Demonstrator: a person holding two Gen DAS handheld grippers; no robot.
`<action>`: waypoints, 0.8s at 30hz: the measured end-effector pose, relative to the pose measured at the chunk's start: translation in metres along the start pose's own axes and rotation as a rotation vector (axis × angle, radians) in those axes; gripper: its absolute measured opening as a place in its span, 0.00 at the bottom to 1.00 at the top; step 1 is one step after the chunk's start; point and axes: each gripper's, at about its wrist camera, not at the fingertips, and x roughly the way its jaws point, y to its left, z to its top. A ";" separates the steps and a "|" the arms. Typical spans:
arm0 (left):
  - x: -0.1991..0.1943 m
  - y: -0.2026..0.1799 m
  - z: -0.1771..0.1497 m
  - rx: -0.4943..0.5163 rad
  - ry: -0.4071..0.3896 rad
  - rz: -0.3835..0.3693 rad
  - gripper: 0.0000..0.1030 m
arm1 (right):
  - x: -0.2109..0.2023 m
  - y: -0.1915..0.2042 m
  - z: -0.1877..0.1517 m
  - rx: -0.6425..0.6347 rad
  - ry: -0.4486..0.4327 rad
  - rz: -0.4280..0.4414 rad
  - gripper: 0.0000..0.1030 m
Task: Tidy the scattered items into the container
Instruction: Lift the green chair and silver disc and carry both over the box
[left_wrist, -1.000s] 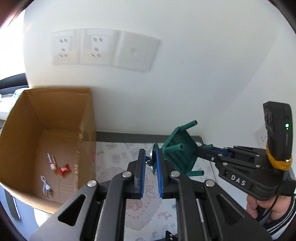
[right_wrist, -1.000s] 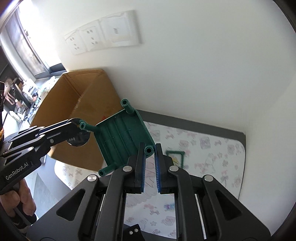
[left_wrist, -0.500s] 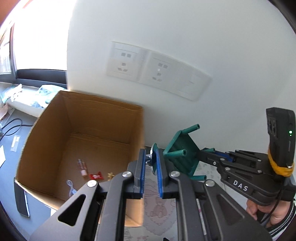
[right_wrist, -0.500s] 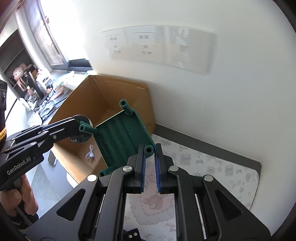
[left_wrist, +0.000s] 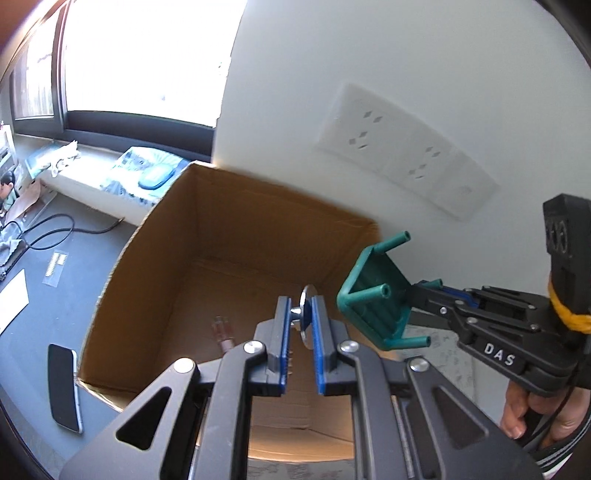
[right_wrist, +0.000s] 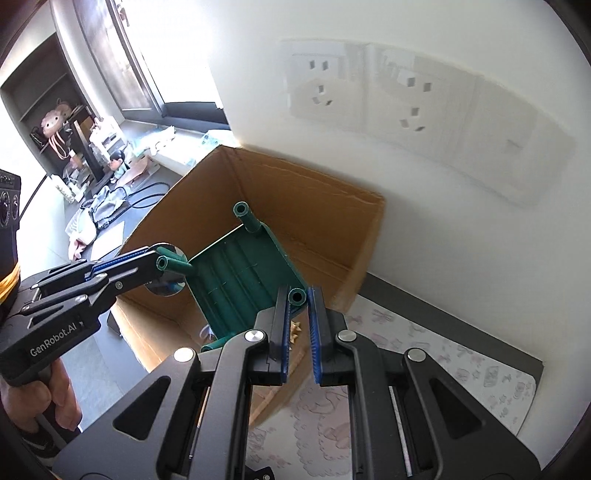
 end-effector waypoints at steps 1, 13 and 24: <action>0.003 0.007 0.000 -0.005 0.007 0.000 0.11 | 0.006 0.004 0.002 0.000 0.008 0.000 0.09; 0.045 0.060 0.007 -0.033 0.089 0.009 0.11 | 0.060 0.020 0.012 0.006 0.096 -0.025 0.09; 0.081 0.076 0.002 -0.024 0.182 0.005 0.11 | 0.102 0.020 0.005 0.030 0.177 -0.034 0.09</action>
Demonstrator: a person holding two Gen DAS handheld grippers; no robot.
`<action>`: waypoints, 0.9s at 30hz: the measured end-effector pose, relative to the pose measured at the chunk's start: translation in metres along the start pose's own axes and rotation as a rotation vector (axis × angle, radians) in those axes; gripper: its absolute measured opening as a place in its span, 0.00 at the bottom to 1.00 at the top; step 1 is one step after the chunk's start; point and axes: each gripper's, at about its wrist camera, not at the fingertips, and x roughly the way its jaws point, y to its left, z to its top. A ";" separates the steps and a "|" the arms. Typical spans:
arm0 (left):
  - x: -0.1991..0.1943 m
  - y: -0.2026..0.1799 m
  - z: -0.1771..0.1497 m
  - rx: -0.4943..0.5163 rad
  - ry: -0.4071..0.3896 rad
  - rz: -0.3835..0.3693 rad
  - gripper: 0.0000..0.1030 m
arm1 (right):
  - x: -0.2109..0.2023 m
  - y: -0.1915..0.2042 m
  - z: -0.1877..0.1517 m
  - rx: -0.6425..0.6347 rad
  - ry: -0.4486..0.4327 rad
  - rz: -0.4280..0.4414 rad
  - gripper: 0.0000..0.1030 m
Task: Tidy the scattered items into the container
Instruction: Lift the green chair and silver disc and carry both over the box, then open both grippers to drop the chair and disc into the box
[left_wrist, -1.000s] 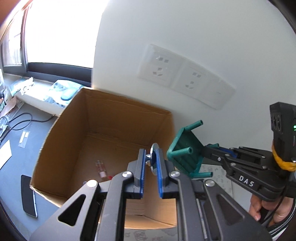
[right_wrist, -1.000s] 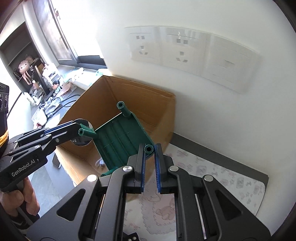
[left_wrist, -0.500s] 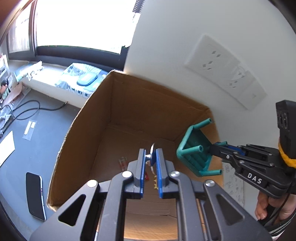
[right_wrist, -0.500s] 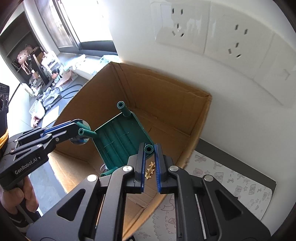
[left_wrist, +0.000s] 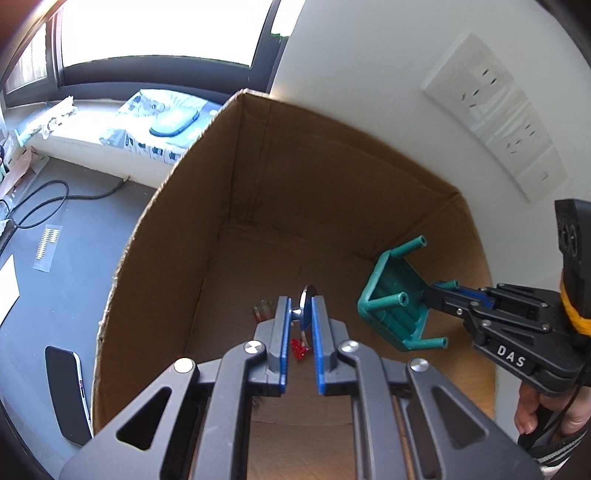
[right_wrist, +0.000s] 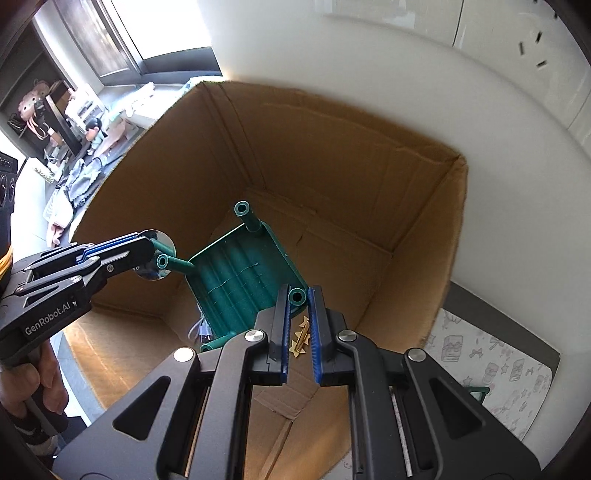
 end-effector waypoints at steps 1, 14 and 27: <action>0.002 0.001 0.000 0.001 0.007 0.001 0.11 | 0.003 0.000 0.001 0.002 0.005 0.000 0.09; 0.019 0.000 -0.005 0.018 0.078 0.015 0.11 | 0.012 -0.005 0.000 0.001 0.021 0.013 0.12; 0.010 -0.018 -0.014 0.021 0.070 0.109 0.69 | -0.019 -0.012 -0.013 0.014 -0.048 0.013 0.63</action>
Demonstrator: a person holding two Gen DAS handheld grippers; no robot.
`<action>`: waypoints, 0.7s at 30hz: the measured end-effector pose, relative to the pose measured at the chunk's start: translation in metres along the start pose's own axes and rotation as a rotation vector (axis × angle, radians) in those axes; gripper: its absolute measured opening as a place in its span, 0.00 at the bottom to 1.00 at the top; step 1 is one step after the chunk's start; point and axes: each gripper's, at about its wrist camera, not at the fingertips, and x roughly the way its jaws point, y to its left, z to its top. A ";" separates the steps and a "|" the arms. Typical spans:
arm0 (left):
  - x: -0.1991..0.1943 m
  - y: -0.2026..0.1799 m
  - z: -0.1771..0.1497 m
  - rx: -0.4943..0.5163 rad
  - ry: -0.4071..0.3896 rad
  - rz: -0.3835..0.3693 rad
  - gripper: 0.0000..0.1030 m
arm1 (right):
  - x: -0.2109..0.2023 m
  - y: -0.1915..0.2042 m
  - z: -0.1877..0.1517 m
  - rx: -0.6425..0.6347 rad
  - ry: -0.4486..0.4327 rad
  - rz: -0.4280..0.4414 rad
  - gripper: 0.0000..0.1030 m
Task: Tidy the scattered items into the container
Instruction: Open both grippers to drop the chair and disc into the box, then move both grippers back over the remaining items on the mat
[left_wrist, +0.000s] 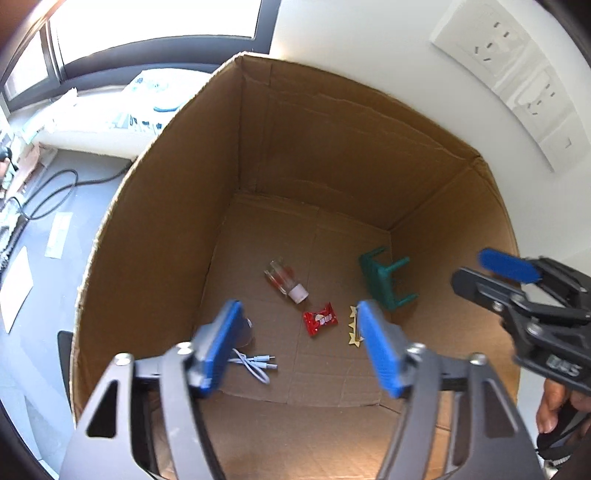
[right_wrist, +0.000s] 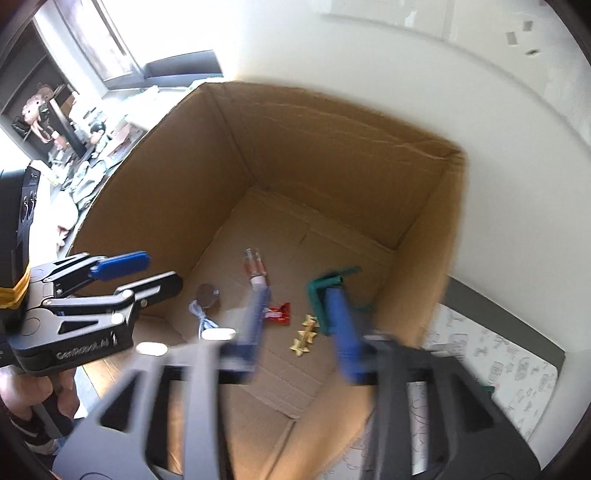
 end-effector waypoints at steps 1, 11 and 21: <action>-0.001 -0.002 0.000 0.002 -0.004 0.003 0.70 | -0.006 -0.003 -0.002 0.009 -0.019 0.011 0.64; -0.026 -0.017 -0.006 0.004 -0.068 0.070 1.00 | -0.053 -0.011 -0.019 0.035 -0.120 0.037 1.00; -0.060 -0.044 -0.020 0.010 -0.128 0.122 1.00 | -0.093 -0.025 -0.049 0.071 -0.179 0.030 1.00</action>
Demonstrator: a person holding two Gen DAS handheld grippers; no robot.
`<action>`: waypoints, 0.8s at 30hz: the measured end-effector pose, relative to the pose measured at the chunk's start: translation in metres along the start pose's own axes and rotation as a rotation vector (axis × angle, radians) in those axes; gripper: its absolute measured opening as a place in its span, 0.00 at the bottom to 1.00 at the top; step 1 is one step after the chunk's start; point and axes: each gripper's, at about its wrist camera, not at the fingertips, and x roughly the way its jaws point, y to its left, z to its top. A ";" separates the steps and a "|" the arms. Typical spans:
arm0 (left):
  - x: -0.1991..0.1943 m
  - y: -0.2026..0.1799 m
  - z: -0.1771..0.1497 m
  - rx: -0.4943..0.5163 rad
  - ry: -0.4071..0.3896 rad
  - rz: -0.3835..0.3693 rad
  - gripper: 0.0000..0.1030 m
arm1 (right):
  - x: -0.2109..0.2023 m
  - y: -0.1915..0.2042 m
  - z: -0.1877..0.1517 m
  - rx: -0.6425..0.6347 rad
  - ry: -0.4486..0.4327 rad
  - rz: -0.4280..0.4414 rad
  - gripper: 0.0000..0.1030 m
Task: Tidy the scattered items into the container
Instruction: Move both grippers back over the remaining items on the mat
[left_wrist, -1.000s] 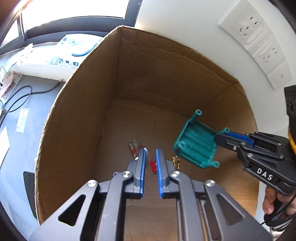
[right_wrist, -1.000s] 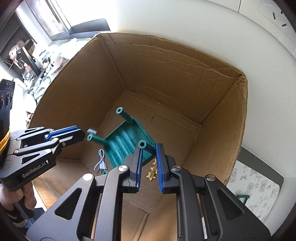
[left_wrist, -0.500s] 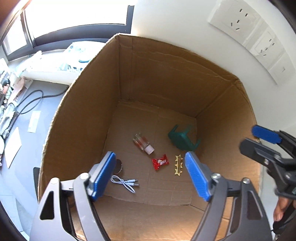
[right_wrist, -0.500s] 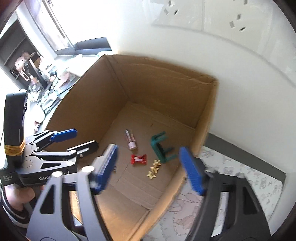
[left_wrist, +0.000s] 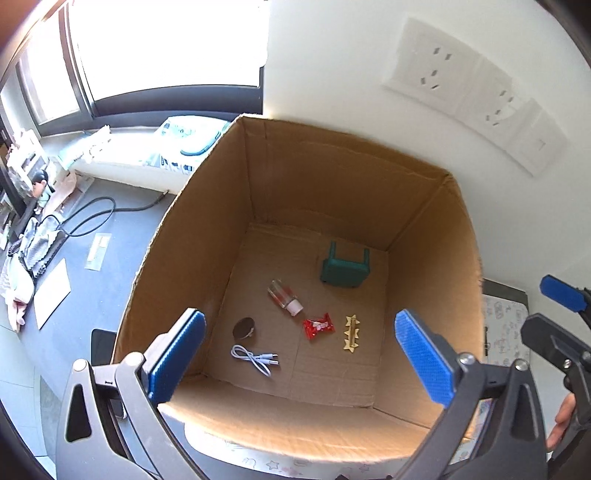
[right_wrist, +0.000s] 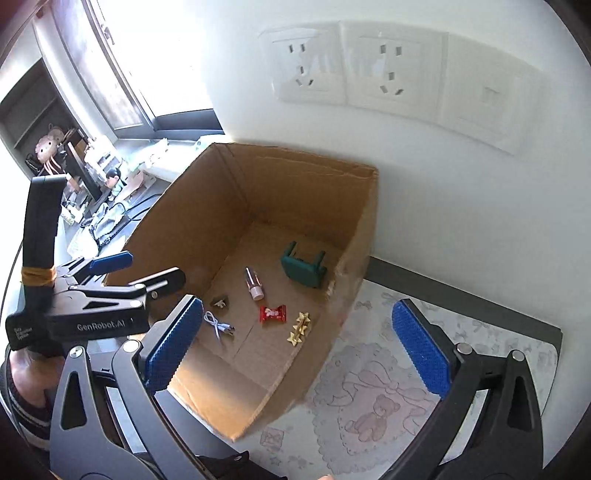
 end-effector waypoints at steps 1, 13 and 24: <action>-0.003 -0.003 -0.001 0.003 -0.006 0.002 1.00 | -0.003 -0.002 -0.002 0.001 -0.005 0.002 1.00; -0.034 -0.070 -0.012 0.043 -0.058 0.007 1.00 | -0.043 -0.049 -0.025 0.040 -0.048 -0.006 1.00; -0.031 -0.162 -0.026 0.152 -0.044 -0.079 1.00 | -0.078 -0.114 -0.054 0.145 -0.070 -0.094 1.00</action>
